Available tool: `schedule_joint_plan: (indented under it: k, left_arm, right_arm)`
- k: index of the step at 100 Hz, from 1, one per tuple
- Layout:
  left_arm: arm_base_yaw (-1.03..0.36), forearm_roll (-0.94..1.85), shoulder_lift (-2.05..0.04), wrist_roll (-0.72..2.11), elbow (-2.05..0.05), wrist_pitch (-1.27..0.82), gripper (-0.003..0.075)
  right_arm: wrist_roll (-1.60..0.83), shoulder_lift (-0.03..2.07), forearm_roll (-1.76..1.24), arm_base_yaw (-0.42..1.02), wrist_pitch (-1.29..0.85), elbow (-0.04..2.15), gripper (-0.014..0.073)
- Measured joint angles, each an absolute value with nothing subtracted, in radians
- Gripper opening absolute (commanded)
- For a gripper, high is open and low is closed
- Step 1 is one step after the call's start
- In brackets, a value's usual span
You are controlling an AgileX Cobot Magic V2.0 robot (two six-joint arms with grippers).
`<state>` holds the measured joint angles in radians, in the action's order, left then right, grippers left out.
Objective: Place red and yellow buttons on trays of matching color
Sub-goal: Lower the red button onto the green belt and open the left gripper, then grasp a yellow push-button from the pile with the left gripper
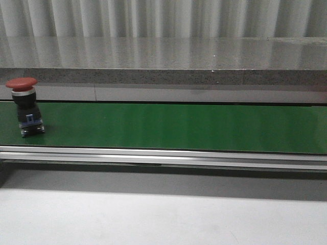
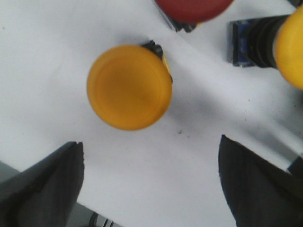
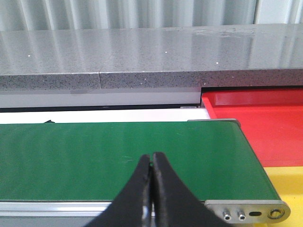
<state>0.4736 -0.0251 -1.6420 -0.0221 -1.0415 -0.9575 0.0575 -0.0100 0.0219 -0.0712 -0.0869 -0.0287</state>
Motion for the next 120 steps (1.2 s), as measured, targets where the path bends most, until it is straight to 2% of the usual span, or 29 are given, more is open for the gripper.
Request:
schedule_joint_plan:
  k: [34, 46, 65, 79, 100, 120]
  left_arm:
    - [0.474, -0.033, -1.666, -0.022, -1.042, -0.797, 0.0557]
    - [0.474, -0.033, -1.668, -0.022, -1.042, -0.793, 0.0455]
    - [0.474, -0.039, -1.669, -0.022, -1.042, -0.791, 0.0236]
    - [0.474, -0.041, -1.669, -0.022, -1.042, -0.789, 0.0142]
    - [0.474, -0.041, -1.646, -0.022, -1.042, -0.801, 0.0125]
    - [0.433, -0.039, -1.499, -0.022, -1.042, -0.813, 0.0125]
  right_arm:
    - [0.058, -0.01, 0.022, -0.071, -0.087, -0.029, -0.0065]
    - [0.058, -0.01, 0.022, -0.071, -0.087, -0.029, -0.0065]
    - [0.058, -0.01, 0.022, -0.071, -0.087, -0.029, -0.0065]
    - [0.058, -0.01, 0.022, -0.071, -0.087, -0.029, -0.0065]
    - [0.058, -0.01, 0.022, -0.071, -0.087, -0.029, -0.0065]
    - [0.058, -0.01, 0.022, -0.071, -0.087, -0.029, -0.0065]
